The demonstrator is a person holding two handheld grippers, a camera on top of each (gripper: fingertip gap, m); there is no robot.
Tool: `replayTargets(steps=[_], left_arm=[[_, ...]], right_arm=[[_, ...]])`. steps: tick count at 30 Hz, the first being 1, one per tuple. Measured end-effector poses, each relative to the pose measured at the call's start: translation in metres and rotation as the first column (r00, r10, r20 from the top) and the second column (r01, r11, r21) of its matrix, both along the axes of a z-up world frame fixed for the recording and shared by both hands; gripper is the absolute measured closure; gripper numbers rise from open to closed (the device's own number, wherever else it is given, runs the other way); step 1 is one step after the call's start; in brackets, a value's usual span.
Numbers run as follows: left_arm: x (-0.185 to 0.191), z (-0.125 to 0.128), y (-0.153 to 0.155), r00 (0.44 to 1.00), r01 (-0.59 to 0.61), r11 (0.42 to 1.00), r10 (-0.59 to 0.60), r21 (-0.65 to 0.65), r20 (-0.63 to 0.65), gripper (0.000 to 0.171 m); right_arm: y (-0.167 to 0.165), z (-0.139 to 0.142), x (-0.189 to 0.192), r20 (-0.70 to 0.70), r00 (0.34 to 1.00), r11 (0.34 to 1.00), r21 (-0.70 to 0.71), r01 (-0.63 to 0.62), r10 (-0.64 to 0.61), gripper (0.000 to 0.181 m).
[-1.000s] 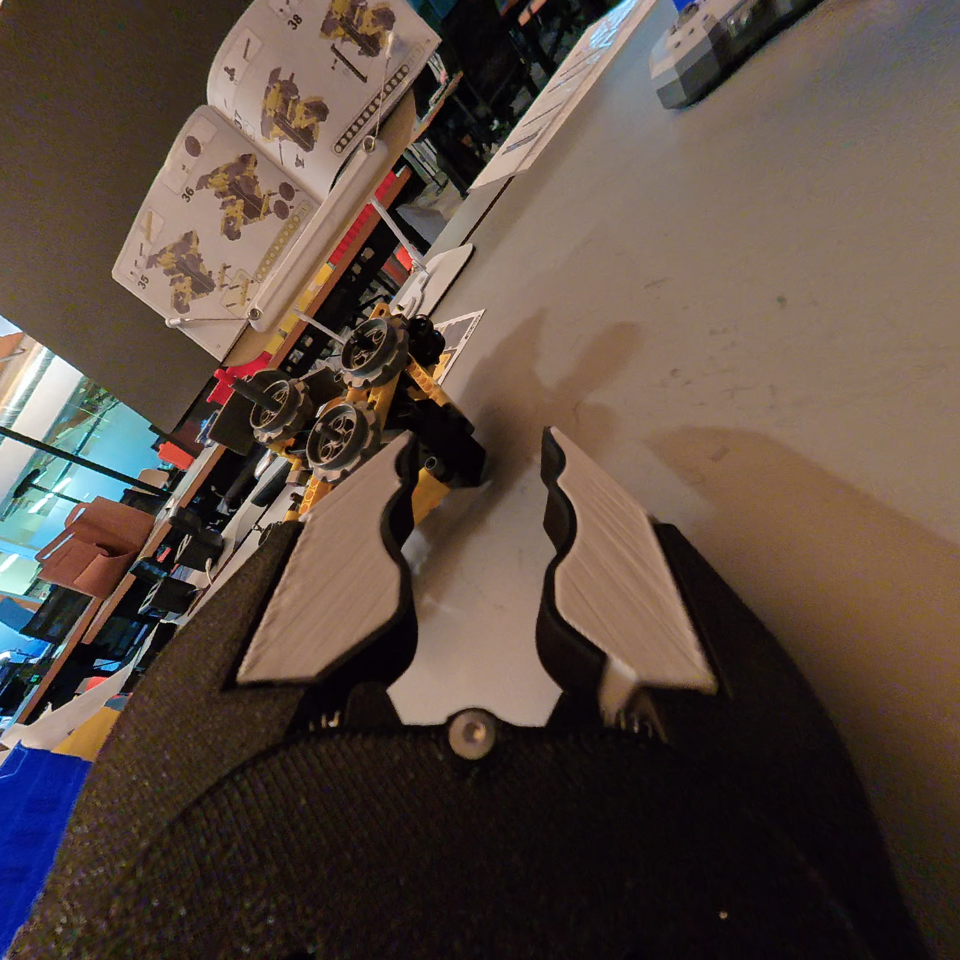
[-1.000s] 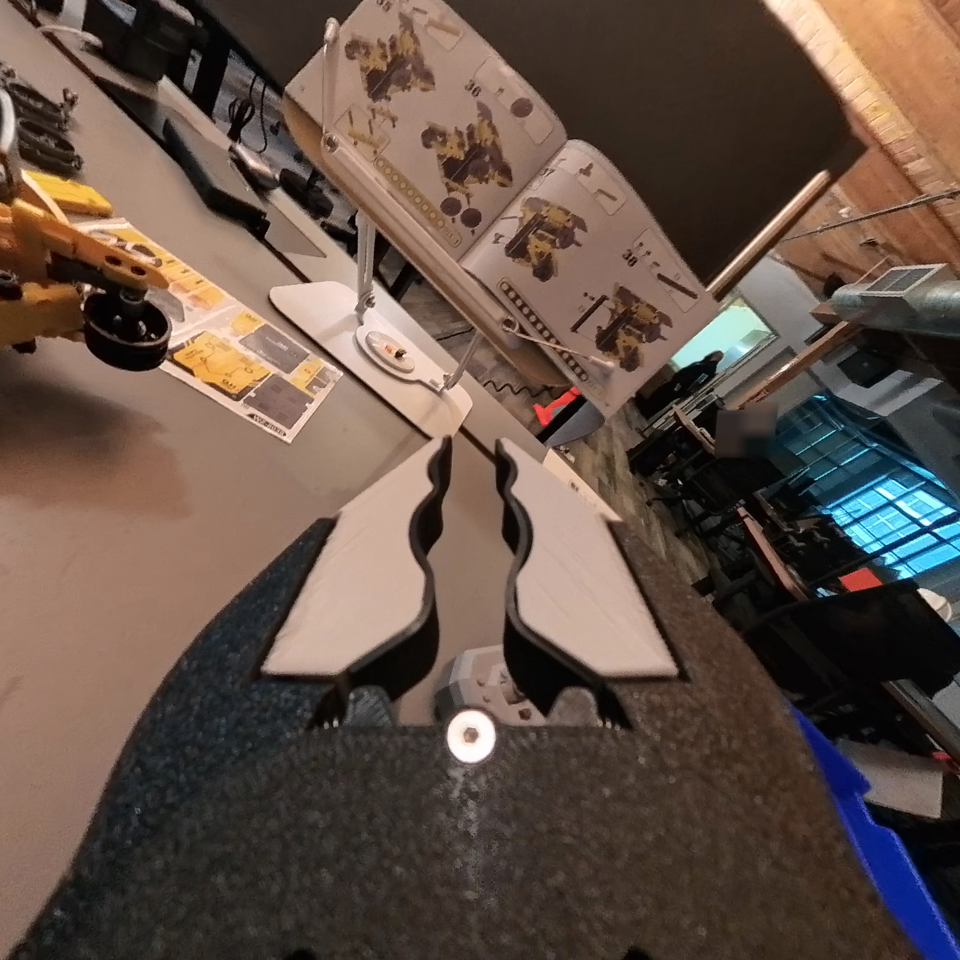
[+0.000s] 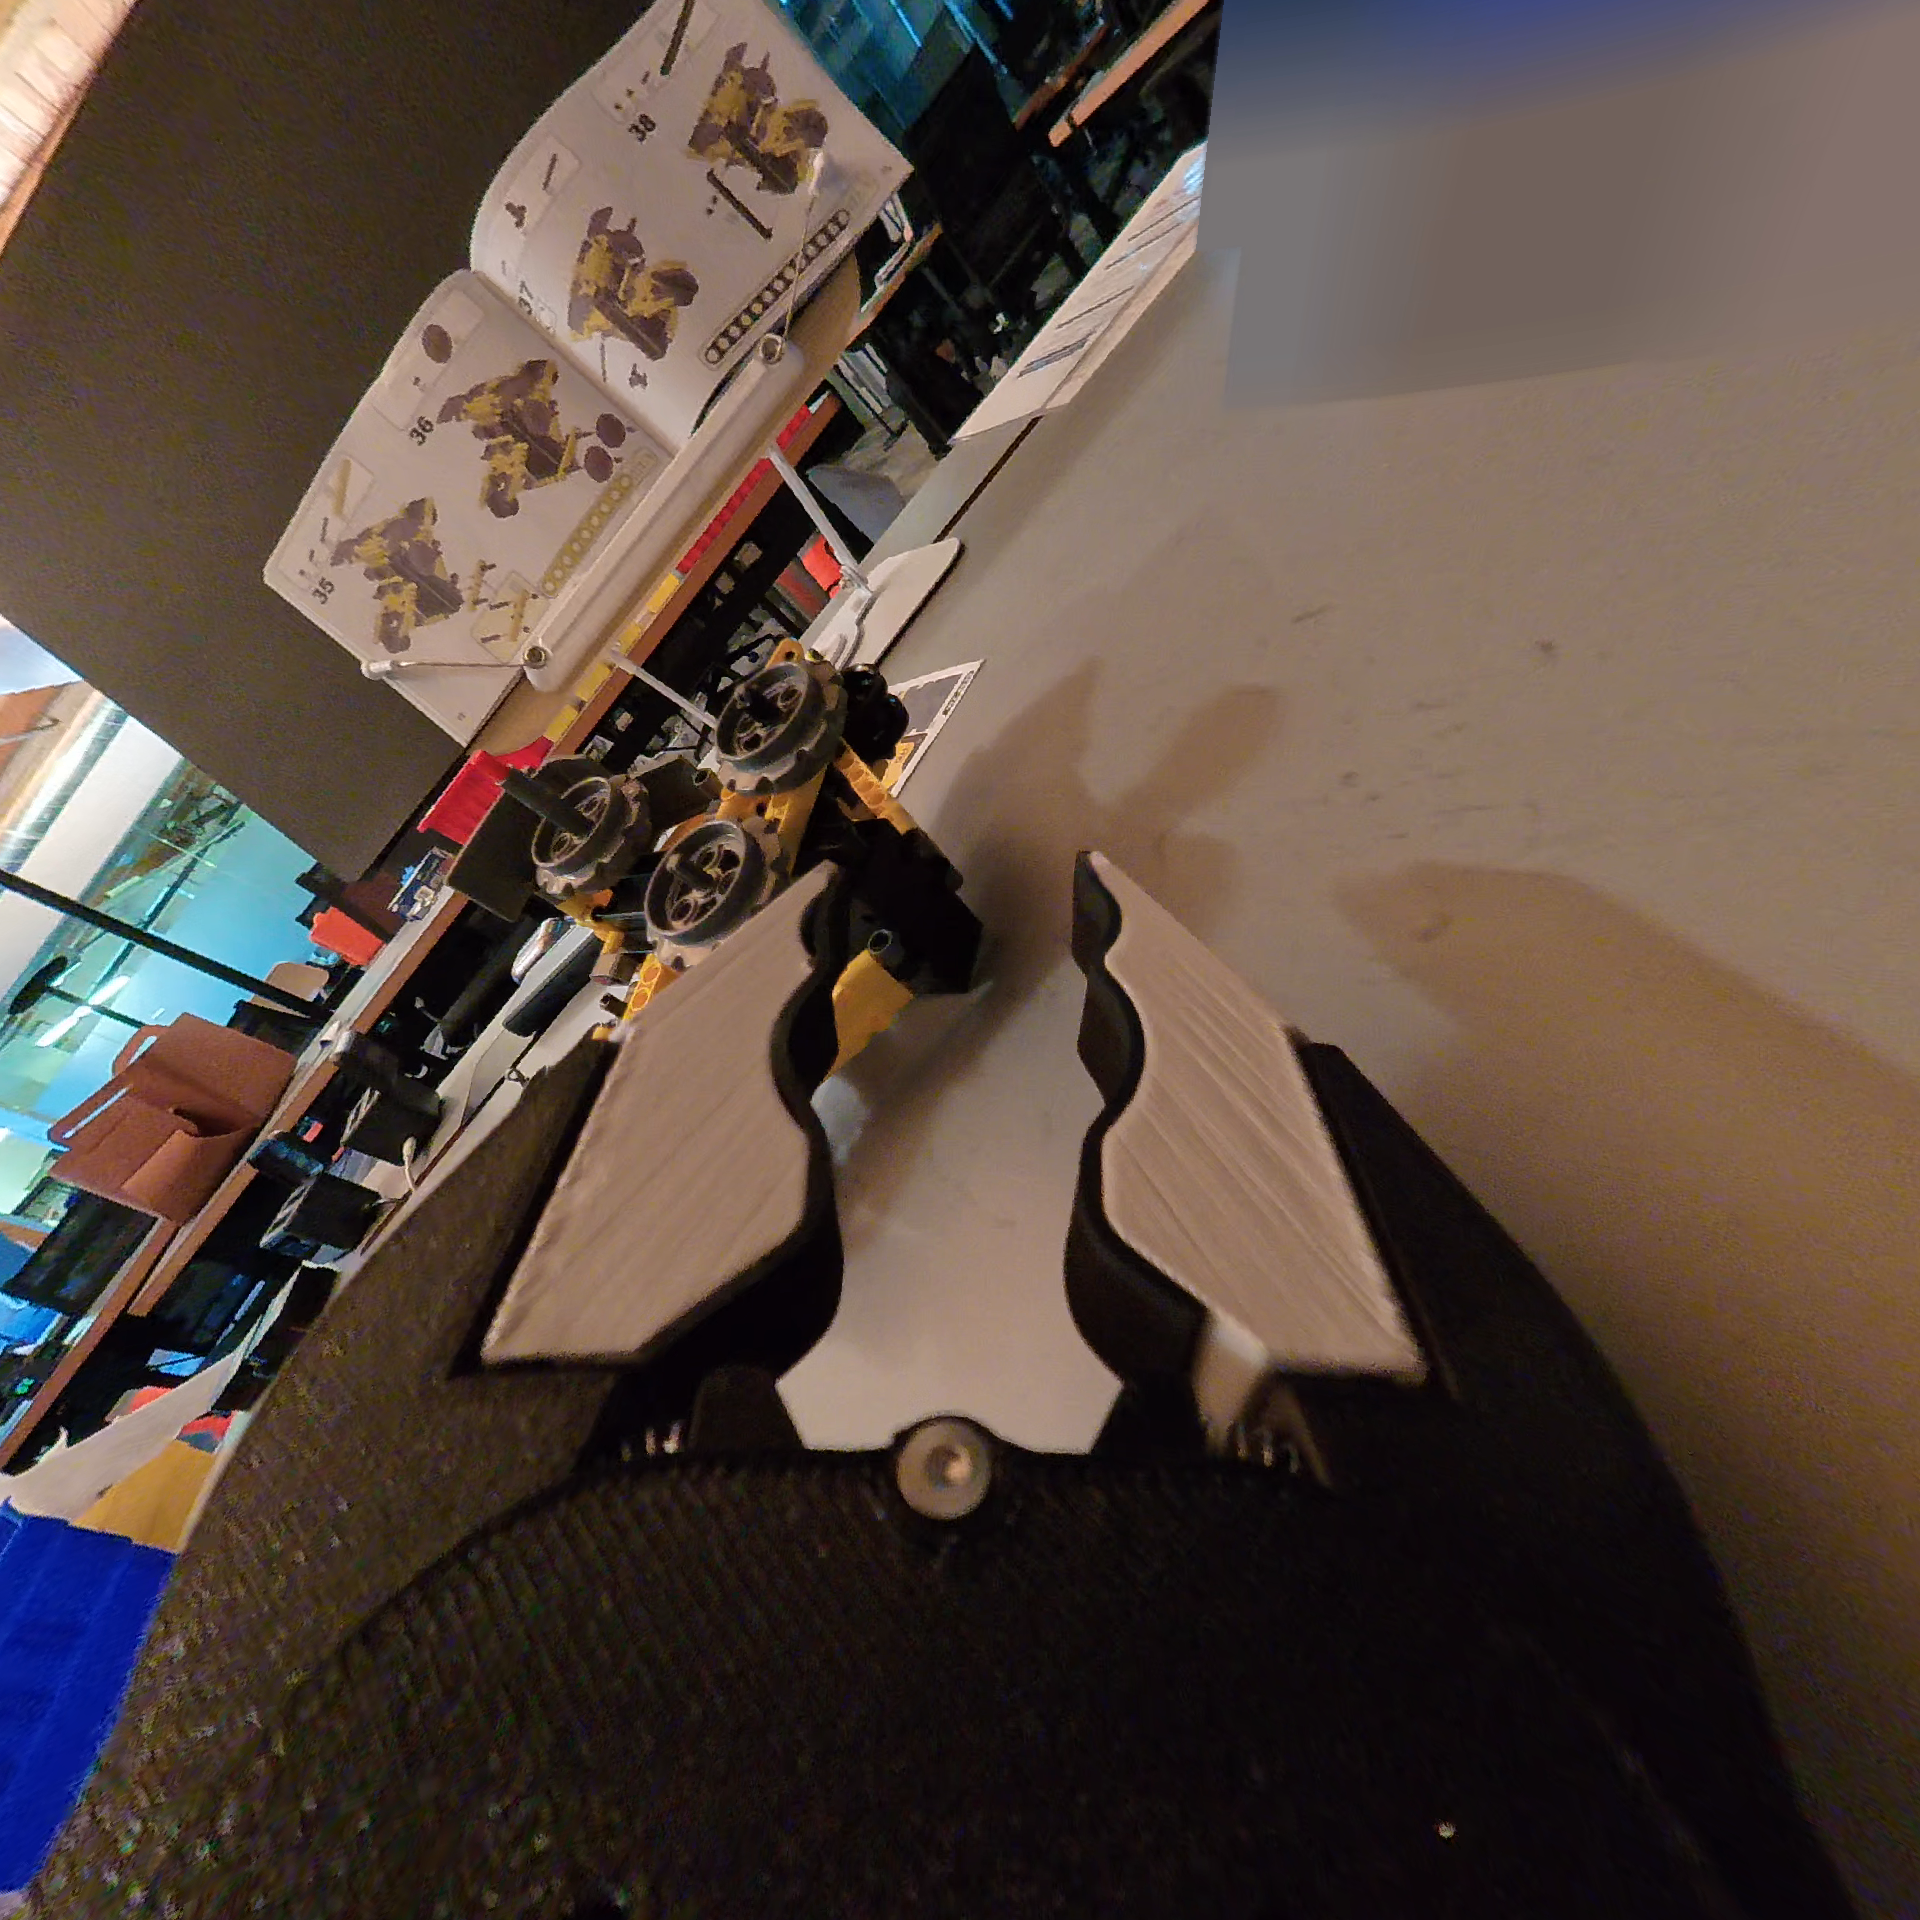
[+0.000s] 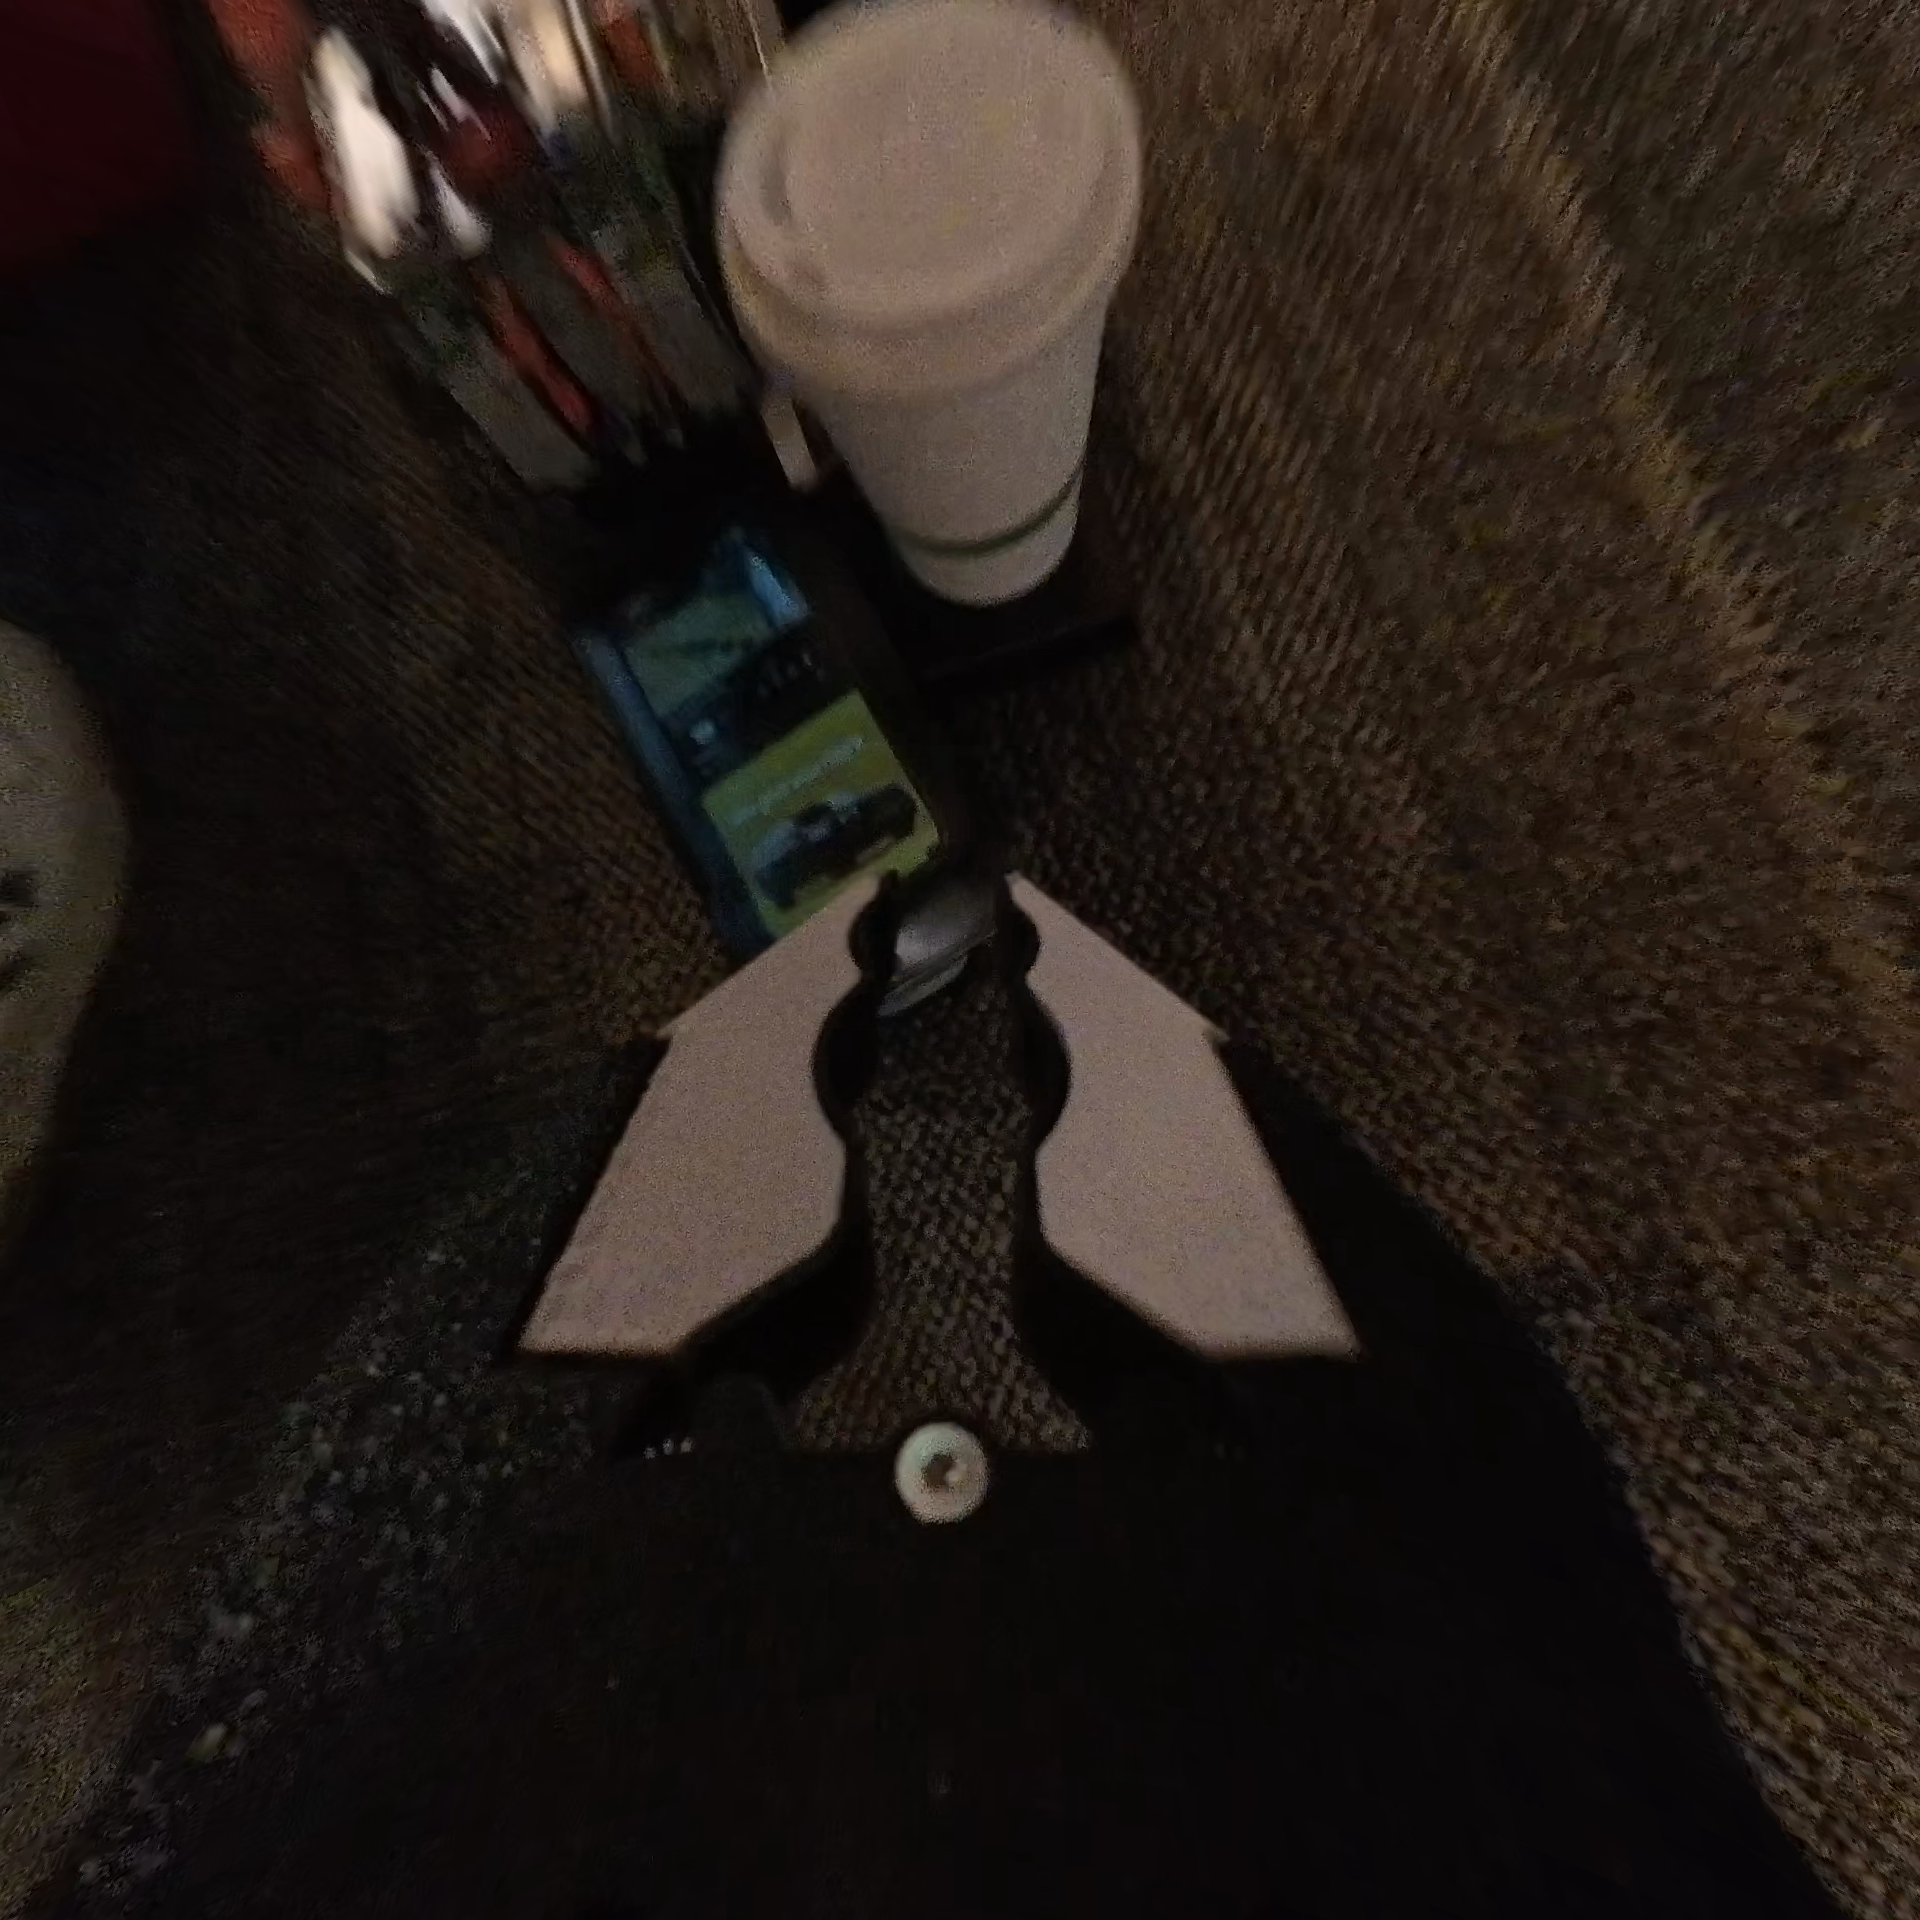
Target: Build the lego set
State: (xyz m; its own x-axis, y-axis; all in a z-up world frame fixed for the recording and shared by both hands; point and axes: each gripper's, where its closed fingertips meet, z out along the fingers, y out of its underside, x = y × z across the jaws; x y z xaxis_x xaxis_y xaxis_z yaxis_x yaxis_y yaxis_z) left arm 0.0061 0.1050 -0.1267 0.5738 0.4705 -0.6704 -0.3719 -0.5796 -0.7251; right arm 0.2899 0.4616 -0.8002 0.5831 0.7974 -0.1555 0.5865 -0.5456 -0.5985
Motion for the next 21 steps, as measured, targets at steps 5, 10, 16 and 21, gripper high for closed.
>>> replayTargets(steps=[5, 10, 16, 21], left_arm=[[-0.001, -0.001, 0.000, 1.000, -0.008, 1.000, 0.008, -0.005, -0.002, 0.131], [-0.001, -0.004, 0.001, 1.000, -0.005, 0.999, 0.005, -0.031, -0.008, 0.131], [-0.001, -0.002, 0.000, 1.000, -0.010, 1.000, 0.010, -0.017, -0.010, 0.130], [0.000, -0.001, 0.000, 1.000, -0.007, 1.000, 0.006, -0.014, -0.022, 0.130]], right_arm=[[-0.001, -0.065, -0.018, 0.097, 0.995, 0.996, -0.088, 0.006, 0.003, 0.173], [-0.004, -0.092, -0.022, 0.140, 0.990, 0.992, -0.130, 0.001, 0.017, 0.171], [0.001, -0.095, -0.036, 0.124, 0.992, 0.991, -0.134, 0.011, 0.005, 0.161], [0.002, -0.108, -0.035, 0.199, 0.980, 0.985, -0.170, 0.021, 0.013, 0.163]])
